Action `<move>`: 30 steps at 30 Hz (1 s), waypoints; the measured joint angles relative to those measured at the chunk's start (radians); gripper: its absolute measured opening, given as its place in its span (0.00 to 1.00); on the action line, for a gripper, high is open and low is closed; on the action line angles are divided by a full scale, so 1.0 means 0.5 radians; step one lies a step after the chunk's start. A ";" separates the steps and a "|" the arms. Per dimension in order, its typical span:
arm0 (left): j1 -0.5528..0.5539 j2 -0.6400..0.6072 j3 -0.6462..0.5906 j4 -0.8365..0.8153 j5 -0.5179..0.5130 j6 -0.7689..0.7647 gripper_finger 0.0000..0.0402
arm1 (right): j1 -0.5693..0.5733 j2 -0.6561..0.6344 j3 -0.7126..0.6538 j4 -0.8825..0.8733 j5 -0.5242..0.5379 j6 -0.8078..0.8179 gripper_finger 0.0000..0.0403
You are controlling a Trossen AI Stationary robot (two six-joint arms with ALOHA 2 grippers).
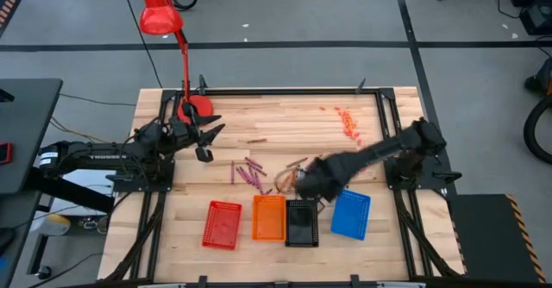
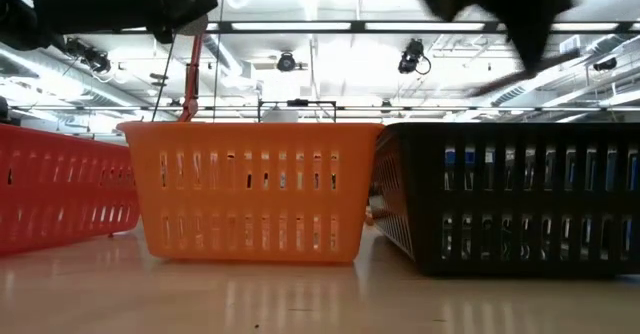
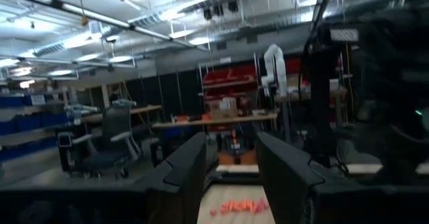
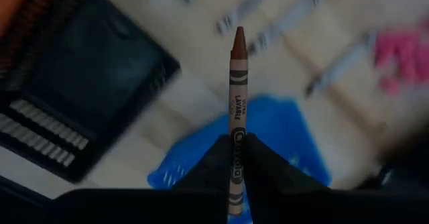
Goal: Sort crayons
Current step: Put the brown crayon into the blue bin
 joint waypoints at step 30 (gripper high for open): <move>0.000 0.001 0.000 -0.138 0.001 -0.594 0.35 | 0.504 -0.106 -0.671 0.561 -0.140 1.149 0.26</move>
